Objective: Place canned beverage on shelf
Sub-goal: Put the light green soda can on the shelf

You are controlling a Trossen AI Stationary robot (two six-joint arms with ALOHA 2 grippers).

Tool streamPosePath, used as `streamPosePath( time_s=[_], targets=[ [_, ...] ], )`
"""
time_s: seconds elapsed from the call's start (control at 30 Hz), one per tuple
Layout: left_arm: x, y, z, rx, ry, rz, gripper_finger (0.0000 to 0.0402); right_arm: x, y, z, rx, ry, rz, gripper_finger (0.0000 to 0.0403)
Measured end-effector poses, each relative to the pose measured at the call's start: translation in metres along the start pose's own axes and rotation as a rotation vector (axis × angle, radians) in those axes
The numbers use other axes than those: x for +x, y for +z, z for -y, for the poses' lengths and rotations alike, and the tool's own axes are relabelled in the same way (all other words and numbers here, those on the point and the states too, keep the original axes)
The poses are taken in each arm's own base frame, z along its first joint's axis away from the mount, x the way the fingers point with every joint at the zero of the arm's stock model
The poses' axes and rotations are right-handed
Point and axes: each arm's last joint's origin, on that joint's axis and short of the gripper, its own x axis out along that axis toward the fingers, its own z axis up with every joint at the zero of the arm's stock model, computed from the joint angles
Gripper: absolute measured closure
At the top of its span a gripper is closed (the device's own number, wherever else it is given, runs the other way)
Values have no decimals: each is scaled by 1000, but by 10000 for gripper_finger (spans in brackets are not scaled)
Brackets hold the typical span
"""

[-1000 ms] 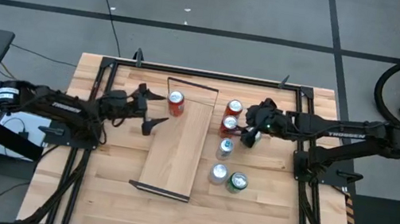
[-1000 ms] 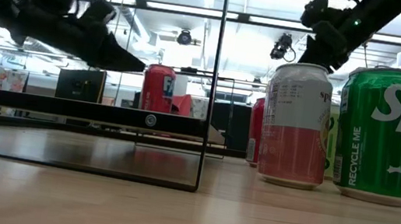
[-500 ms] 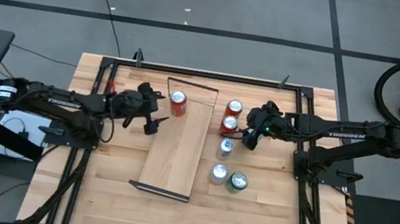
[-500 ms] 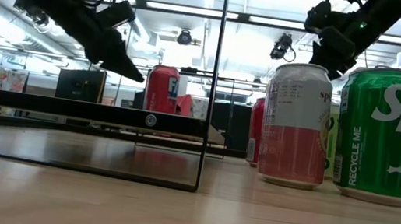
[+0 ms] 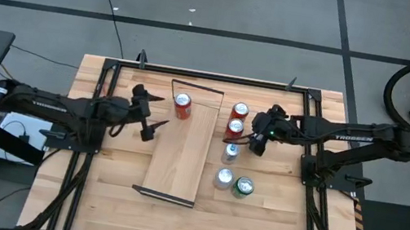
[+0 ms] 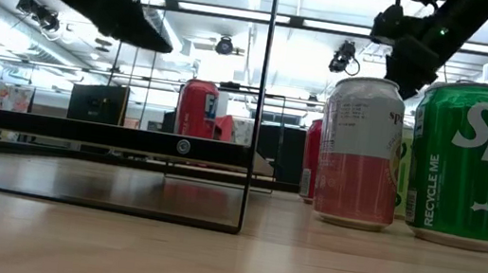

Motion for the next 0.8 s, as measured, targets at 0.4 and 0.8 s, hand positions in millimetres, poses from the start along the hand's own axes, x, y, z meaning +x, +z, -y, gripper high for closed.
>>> streamPosePath(
  time_s=[0.4, 0.8],
  targets=[
    [-4, 5, 6, -34, -38, 47, 13, -1, -7, -1, -41, -37, -56, 18],
    [-5, 8, 7, -72, -91, 80, 13, 16, -31, -3, 9, -23, -136, 18]
  ],
)
